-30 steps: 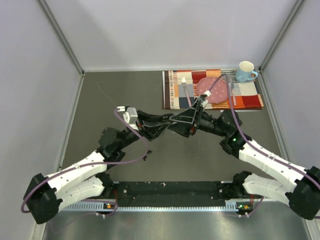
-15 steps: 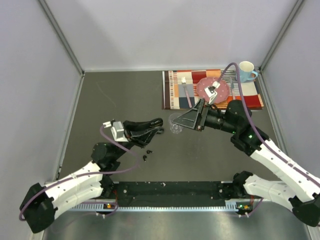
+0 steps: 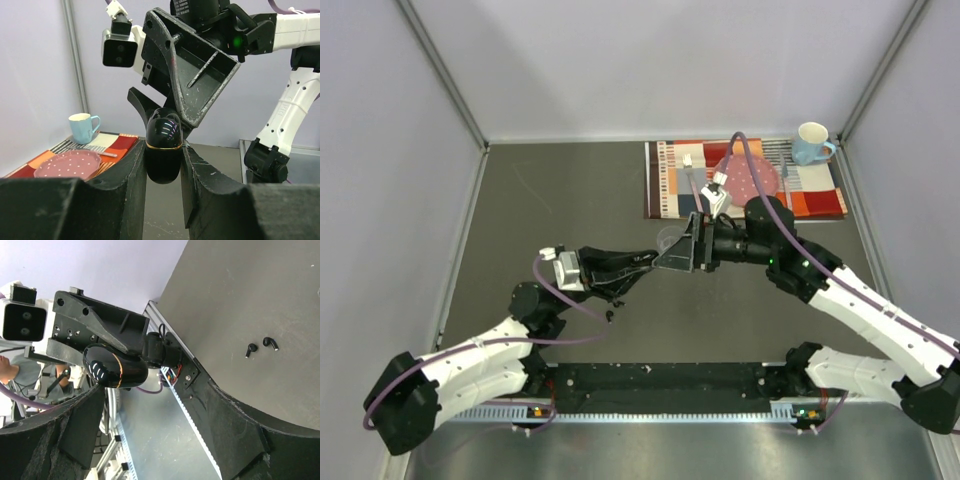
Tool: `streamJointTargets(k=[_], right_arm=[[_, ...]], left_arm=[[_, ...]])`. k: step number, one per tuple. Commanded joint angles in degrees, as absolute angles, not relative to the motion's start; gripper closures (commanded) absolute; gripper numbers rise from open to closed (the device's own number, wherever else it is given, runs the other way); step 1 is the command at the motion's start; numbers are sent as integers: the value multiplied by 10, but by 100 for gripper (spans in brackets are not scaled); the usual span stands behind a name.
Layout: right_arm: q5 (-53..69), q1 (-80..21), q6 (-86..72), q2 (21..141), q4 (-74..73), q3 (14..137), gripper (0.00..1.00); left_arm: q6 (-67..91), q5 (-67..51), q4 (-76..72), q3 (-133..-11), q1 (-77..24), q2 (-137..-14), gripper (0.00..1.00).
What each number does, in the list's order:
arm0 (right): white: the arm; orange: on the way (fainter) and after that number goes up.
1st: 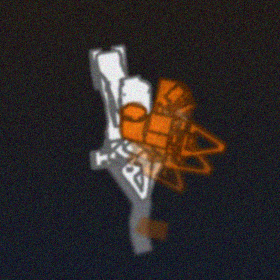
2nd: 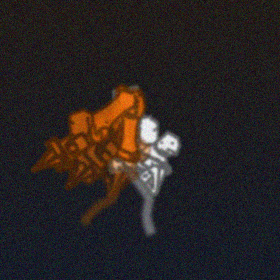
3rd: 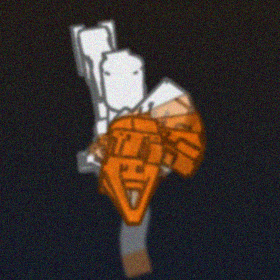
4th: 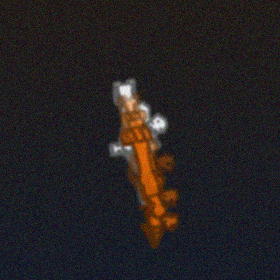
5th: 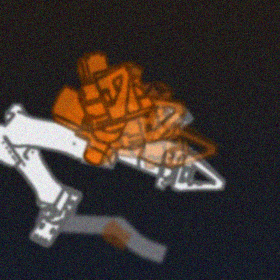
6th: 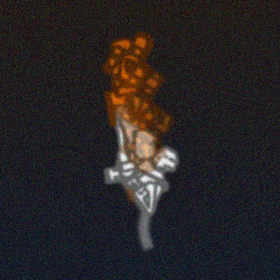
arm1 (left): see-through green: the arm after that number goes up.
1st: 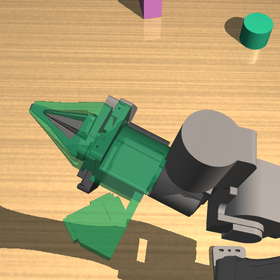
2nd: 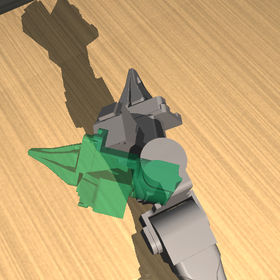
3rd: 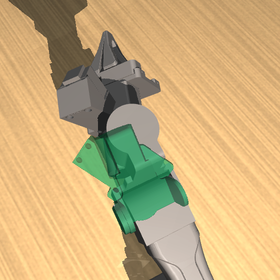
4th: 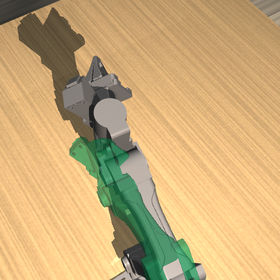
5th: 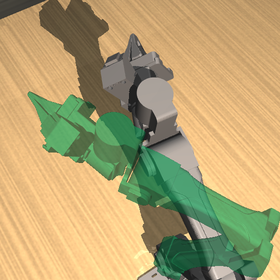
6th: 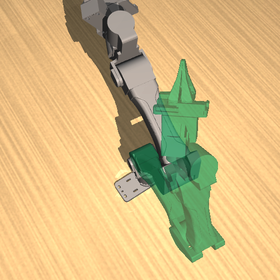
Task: Insert the wireless bluetooth earbuds into the charging case
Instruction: Open the charging case.
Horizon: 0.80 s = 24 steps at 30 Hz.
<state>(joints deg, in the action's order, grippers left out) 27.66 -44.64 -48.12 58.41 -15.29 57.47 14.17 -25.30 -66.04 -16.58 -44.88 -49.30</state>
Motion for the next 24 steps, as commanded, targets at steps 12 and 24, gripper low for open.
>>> streamJointTargets(k=[12, 24], right_arm=[[253, -454, -493, 591, -128, 603, 20], [323, -432, -607, 591, 30, 541, 19]], left_arm=[[123, -344, -683, -190, -448, -483, 100], [109, -330, -642, -171, -449, -452, 100]])
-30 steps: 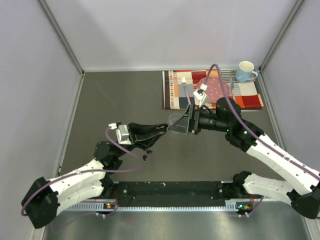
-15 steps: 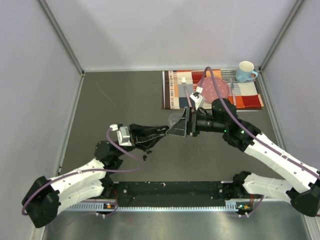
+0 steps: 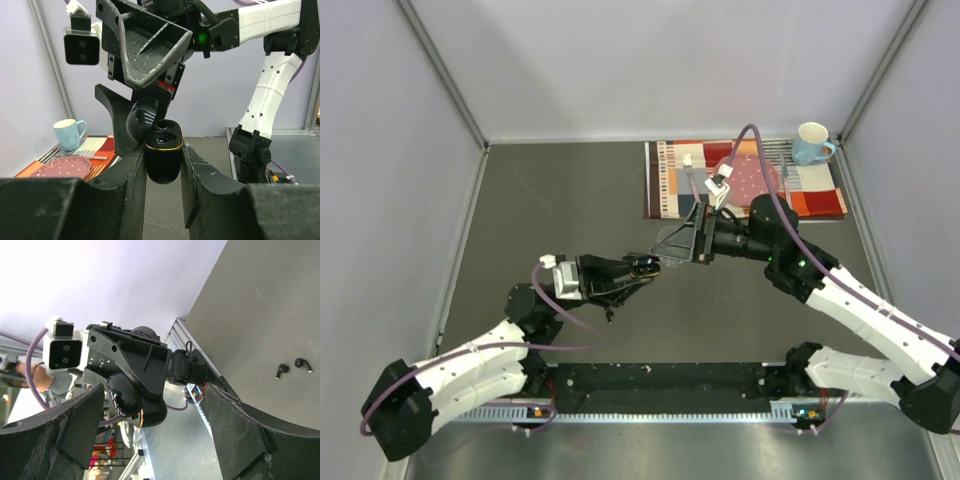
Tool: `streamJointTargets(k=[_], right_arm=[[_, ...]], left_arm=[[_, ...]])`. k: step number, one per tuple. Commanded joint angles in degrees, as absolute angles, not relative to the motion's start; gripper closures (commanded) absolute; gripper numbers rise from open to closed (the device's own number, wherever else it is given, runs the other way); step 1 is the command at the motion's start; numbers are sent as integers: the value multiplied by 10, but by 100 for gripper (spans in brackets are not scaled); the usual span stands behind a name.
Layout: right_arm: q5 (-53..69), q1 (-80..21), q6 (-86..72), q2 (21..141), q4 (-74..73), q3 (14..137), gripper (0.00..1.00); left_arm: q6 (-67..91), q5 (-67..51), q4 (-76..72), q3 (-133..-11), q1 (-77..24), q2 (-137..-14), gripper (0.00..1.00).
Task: Insert the wireless bluetooth earbuds into the charging case
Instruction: Open the charging case, then pick up the earbud from the center of the board.
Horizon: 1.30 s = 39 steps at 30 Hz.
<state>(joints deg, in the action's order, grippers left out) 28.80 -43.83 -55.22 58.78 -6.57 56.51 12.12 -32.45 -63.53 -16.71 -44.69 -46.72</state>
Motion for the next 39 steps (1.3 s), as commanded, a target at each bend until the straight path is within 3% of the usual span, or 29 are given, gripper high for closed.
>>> streamJointTargets(k=[1, 18, 26, 34, 39], right_arm=[[329, -432, -612, 590, 49, 537, 19], [260, -428, -580, 533, -27, 499, 19], [210, -379, -532, 526, -98, 447, 35], [247, -387, -438, 658, -101, 453, 41], [229, -440, -357, 764, -128, 518, 46]], left_arm=[[107, -316, -642, -169, -449, -449, 100], [69, -163, -628, -139, -448, -400, 100], [43, -104, -484, -121, -449, -279, 100], [33, -84, -359, -111, -449, -135, 100], [18, -76, -291, -130, -448, -79, 100]])
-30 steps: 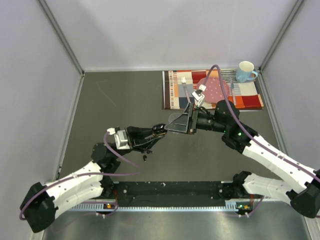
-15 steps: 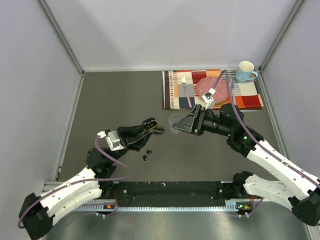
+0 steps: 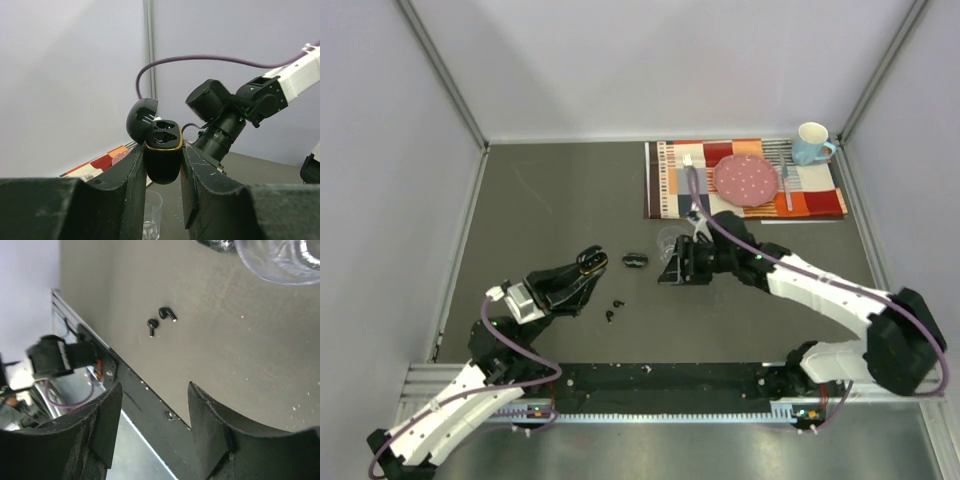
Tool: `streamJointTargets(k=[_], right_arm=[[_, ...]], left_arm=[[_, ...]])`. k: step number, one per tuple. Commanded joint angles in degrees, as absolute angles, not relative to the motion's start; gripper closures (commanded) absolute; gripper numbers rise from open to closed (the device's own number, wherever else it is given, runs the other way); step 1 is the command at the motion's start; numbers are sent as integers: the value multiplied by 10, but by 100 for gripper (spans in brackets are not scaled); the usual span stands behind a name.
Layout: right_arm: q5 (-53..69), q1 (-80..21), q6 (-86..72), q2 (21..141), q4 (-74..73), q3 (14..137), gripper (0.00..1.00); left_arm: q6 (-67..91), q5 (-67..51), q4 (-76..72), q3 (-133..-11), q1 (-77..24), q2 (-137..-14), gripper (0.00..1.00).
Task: Insert the wireless bluetooth earbuds into the charging case
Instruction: Pick up the earbud from the center of the board.
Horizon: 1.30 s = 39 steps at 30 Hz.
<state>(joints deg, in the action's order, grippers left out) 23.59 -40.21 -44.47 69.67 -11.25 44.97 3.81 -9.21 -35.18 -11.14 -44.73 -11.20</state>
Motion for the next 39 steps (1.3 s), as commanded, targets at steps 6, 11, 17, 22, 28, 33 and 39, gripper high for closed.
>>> streamJointTargets(k=[6, 11, 17, 22, 28, 33, 39], right_arm=[[194, -485, -299, 861, -135, 591, 50], [199, -490, -272, 923, -136, 632, 51], [188, -518, -241, 990, -140, 671, 54], [197, -533, -229, 1044, -144, 704, 60], [214, -547, -215, 1085, -149, 741, 61], [201, -562, -202, 1119, -163, 767, 62], [180, -568, -191, 1142, -180, 786, 62]], left_arm=[[5, -77, -234, -164, -449, -55, 100], [-9, -76, -199, -185, -448, -41, 100], [-21, -64, -165, -204, -449, -24, 100], [-24, -62, -157, -208, -449, -18, 100], [-26, -62, -149, -220, -448, -17, 100], [-33, -64, -136, -235, -449, -16, 100], [-35, -66, -125, -243, -448, -11, 100]])
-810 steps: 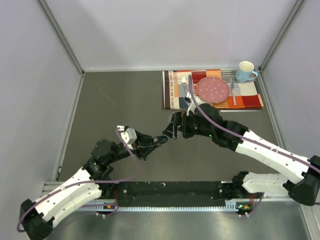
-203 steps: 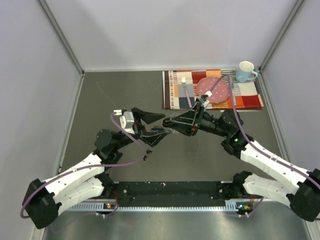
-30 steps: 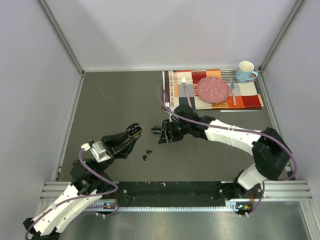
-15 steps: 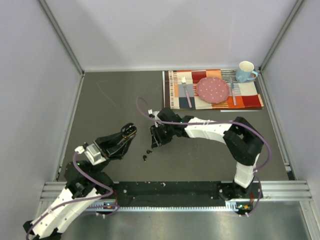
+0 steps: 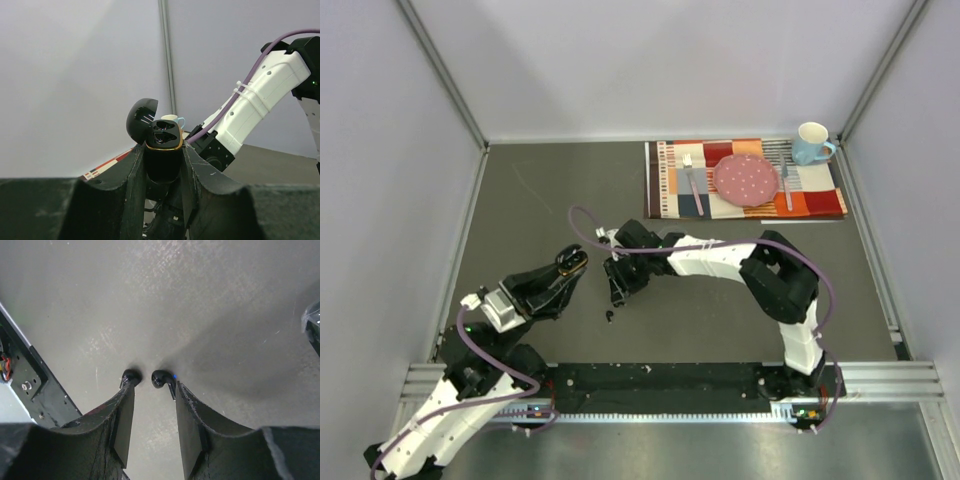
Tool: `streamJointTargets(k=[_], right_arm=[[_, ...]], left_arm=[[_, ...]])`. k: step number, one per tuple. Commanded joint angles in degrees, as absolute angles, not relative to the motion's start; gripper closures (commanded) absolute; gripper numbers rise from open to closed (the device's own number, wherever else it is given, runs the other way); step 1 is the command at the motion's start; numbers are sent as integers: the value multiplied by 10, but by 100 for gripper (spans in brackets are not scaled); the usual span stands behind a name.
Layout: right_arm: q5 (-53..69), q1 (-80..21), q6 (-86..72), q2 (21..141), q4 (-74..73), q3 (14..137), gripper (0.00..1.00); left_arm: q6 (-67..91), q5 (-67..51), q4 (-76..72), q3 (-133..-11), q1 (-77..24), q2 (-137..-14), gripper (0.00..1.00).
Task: Insert the wireless bluetooth earbuds into the charging case
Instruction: Pick up the earbud from the center of the board.
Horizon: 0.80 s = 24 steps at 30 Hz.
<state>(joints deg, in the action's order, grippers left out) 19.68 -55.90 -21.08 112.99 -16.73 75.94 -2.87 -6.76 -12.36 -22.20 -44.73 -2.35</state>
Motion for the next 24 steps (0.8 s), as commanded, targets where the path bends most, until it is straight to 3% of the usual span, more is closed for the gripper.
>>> streamJointTargets(k=[1, 24], right_arm=[[176, -570, -188, 1146, -182, 790, 62], [114, -597, -159, 1194, -236, 833, 63]], left_arm=[[-35, -66, -124, -243, -449, -11, 100], [-40, -53, -125, -229, -449, -9, 100]])
